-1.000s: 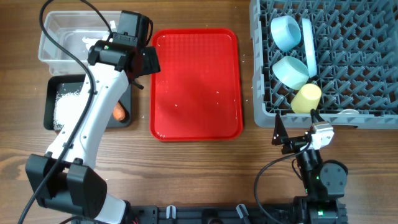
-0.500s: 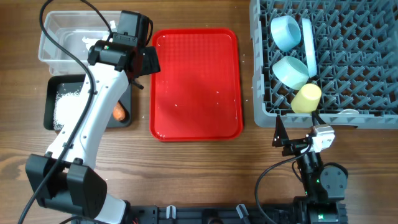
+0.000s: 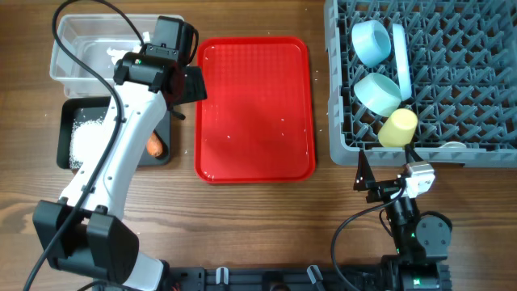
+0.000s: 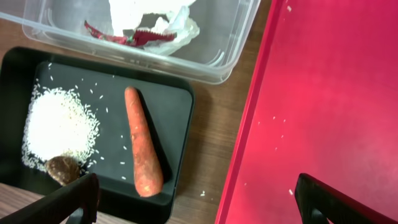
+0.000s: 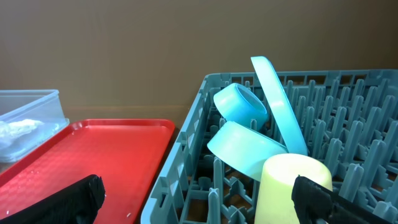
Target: Sort waste into correct bins and load items into the dishwasher rack
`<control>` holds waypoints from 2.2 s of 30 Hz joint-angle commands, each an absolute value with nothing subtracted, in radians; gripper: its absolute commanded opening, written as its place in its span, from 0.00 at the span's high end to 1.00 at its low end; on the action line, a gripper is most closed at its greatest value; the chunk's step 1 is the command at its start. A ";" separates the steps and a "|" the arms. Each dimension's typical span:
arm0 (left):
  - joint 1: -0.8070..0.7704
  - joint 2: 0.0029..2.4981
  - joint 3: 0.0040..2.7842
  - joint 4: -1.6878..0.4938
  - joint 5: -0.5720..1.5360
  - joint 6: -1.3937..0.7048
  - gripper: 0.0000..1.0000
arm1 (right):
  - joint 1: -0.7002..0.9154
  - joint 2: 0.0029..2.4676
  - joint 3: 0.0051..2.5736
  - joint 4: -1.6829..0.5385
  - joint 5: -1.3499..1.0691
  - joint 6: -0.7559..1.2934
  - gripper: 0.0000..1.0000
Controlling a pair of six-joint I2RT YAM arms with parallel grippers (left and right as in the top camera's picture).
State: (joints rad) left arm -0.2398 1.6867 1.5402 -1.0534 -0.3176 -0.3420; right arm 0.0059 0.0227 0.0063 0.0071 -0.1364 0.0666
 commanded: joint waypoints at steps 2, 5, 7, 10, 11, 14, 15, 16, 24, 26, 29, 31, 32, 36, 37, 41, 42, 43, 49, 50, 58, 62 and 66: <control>-0.233 1.562 1.521 -0.997 -0.318 -0.348 0.00 | 0.012 0.029 0.006 0.009 -0.123 0.078 0.00; -0.229 1.443 1.379 -0.783 -0.273 -0.344 0.00 | 0.012 0.029 0.006 0.009 -0.123 0.078 0.00; -0.215 1.332 1.214 -0.558 -0.212 -0.344 0.00 | 0.012 0.029 0.006 0.009 -0.123 0.079 0.00; -0.177 1.126 0.904 -0.195 -0.105 -0.344 0.00 | 0.012 0.029 0.006 0.009 -0.123 0.078 0.00; -0.164 1.047 0.800 -0.115 -0.081 -0.344 0.00 | 0.012 0.029 0.006 0.009 -0.123 0.078 0.00; -0.115 0.810 0.535 0.003 -0.019 -0.344 0.00 | 0.012 0.029 0.006 0.009 -0.123 0.079 0.00; -0.095 0.733 0.462 0.021 0.001 -0.344 0.00 | 0.012 0.029 0.006 0.009 -0.123 0.079 0.00; -0.076 0.655 0.394 0.036 0.015 -0.344 0.00 | 0.012 0.029 0.006 0.009 -0.123 0.078 0.00; -0.035 0.196 0.123 0.034 0.086 -0.215 0.00 | 0.012 0.029 0.006 0.009 -0.123 0.079 0.00; -0.035 0.135 0.086 0.033 0.086 -0.215 0.00 | 0.012 0.029 0.006 0.009 -0.123 0.079 0.00; -0.035 0.081 0.048 -0.013 0.083 -0.216 0.00 | 0.012 0.029 0.006 0.009 -0.123 0.078 0.00; -0.035 0.061 0.023 -0.019 0.069 -0.216 0.00 | 0.012 0.029 0.006 0.009 -0.123 0.079 0.00; -0.035 0.046 0.005 -0.027 0.066 -0.216 0.00 | 0.012 0.029 0.006 0.009 -0.123 0.079 0.00; -0.035 0.003 0.006 -0.075 0.054 -0.216 0.00 | 0.012 0.029 0.006 0.009 -0.123 0.079 0.00; -0.035 0.003 0.006 -0.075 0.055 -0.216 0.00 | 0.012 0.029 0.006 0.009 -0.123 0.079 0.00; -0.035 0.004 0.006 -0.073 0.055 -0.216 0.00 | 0.012 0.029 0.006 0.009 -0.123 0.079 0.00; -0.035 0.007 0.006 -0.073 0.055 -0.216 0.00 | 0.012 0.029 0.006 0.009 -0.123 0.079 0.00; -0.035 0.007 0.006 -0.073 0.055 -0.216 0.00 | 0.012 0.029 0.006 0.009 -0.123 0.079 0.00; -0.035 0.007 0.006 -0.073 0.055 -0.216 0.00 | 0.012 0.029 0.006 0.009 -0.123 0.078 0.00; -0.035 0.007 0.006 -0.073 0.055 -0.216 0.00 | 0.012 0.029 0.006 0.009 -0.123 0.079 0.00; -0.035 0.007 0.006 -0.073 0.055 -0.216 0.00 | 0.012 0.029 0.006 0.009 -0.123 0.079 0.00; -0.035 0.007 0.006 -0.073 0.055 -0.216 0.00 | 0.012 0.029 0.006 0.009 -0.123 0.078 0.00; -0.035 0.007 0.006 -0.073 0.055 -0.216 0.00 | 0.012 0.029 0.006 0.009 -0.123 0.078 0.00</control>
